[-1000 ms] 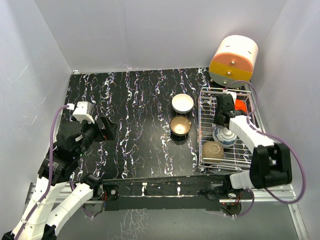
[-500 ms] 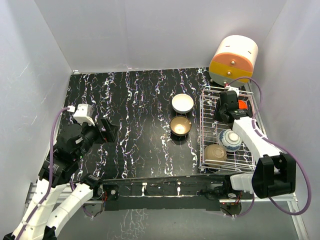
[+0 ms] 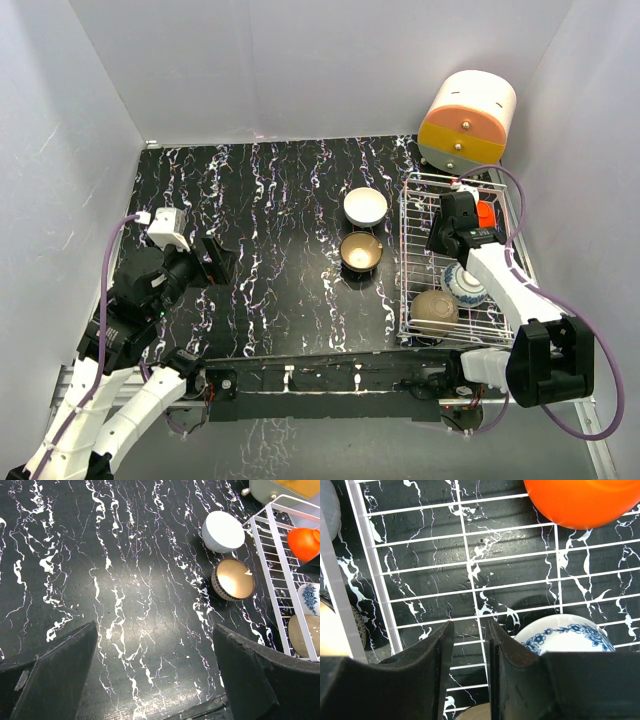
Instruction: Load the bowls into the dish rack
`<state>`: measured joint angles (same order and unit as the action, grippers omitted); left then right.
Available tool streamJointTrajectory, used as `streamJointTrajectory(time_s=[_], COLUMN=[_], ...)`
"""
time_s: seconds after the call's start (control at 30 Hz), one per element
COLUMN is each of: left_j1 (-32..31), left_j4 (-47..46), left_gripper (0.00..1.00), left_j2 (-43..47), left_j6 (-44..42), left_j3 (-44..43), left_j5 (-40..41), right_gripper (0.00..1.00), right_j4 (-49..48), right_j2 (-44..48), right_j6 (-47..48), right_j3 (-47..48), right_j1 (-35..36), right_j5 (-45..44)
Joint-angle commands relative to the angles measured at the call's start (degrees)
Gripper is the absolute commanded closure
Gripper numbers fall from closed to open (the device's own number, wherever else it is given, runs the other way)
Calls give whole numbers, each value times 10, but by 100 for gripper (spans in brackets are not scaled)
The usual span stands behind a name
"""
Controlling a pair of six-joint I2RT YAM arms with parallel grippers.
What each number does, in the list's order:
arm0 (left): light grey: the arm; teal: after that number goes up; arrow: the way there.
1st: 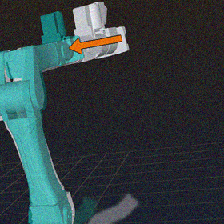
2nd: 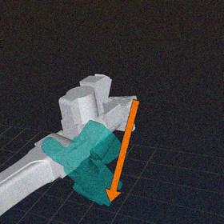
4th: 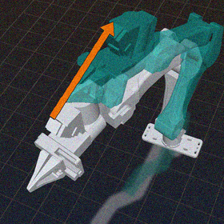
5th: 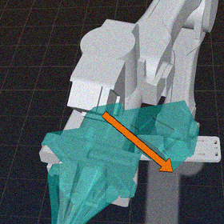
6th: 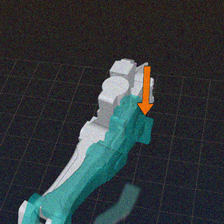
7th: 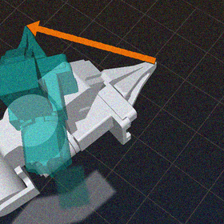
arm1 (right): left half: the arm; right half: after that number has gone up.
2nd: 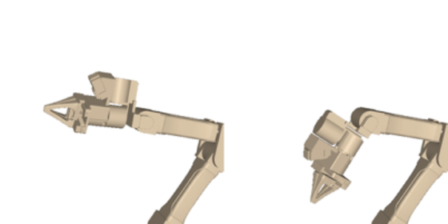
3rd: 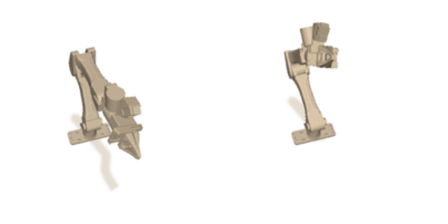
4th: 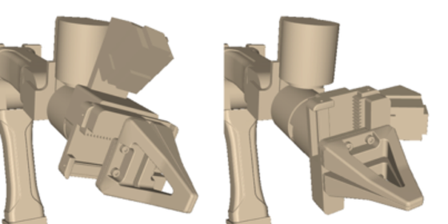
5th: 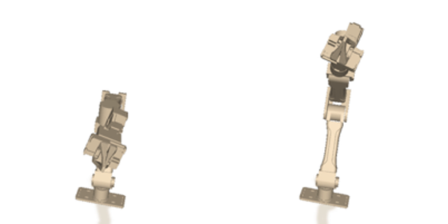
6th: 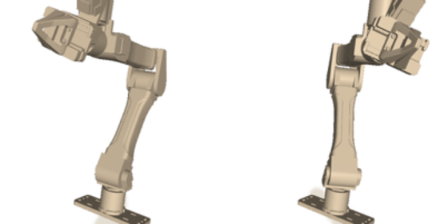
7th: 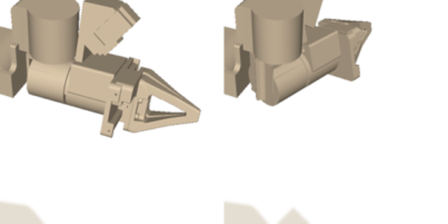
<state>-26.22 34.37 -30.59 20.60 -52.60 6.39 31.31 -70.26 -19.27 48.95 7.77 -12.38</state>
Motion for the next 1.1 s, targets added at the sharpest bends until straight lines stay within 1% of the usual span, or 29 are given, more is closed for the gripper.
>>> streamJointTrajectory(time_s=[0.0, 0.13, 0.23, 0.5, 0.63, 0.77, 0.93, 1.07], left_j1=[-1, -1, -1, -1, -1, -1, -1, -2], left_j4=[4, 6, 7, -18, -37, -47, -55, -84], left_gripper=[3, 3, 3, 3, 3, 3, 3, 3], left_j2=[1, 4, 4, 3, 9, 10, 6, -7], left_j6=[-1, 1, 3, 4, 6, -7, -15, -4], left_j3=[-17, -20, -21, -7, 13, 25, 25, 37], left_j5=[-6, 1, 4, -12, -28, -36, -51, -80], right_gripper=[65, 63, 63, 62, 61, 60, 60, 60], right_j4=[-25, -19, -8, 26, 71, 86, 74, 103], right_j2=[-15, -52, -69, -28, -27, -18, -12, -29], right_j6=[-2, 5, 6, 14, 1, -19, -62, -81], right_j3=[26, 61, 66, 33, 45, 66, 58, 64], right_j1=[0, -1, -1, -1, 2, 2, 7, 22], right_j5=[8, 7, -4, -37, -62, -49, 17, -9])
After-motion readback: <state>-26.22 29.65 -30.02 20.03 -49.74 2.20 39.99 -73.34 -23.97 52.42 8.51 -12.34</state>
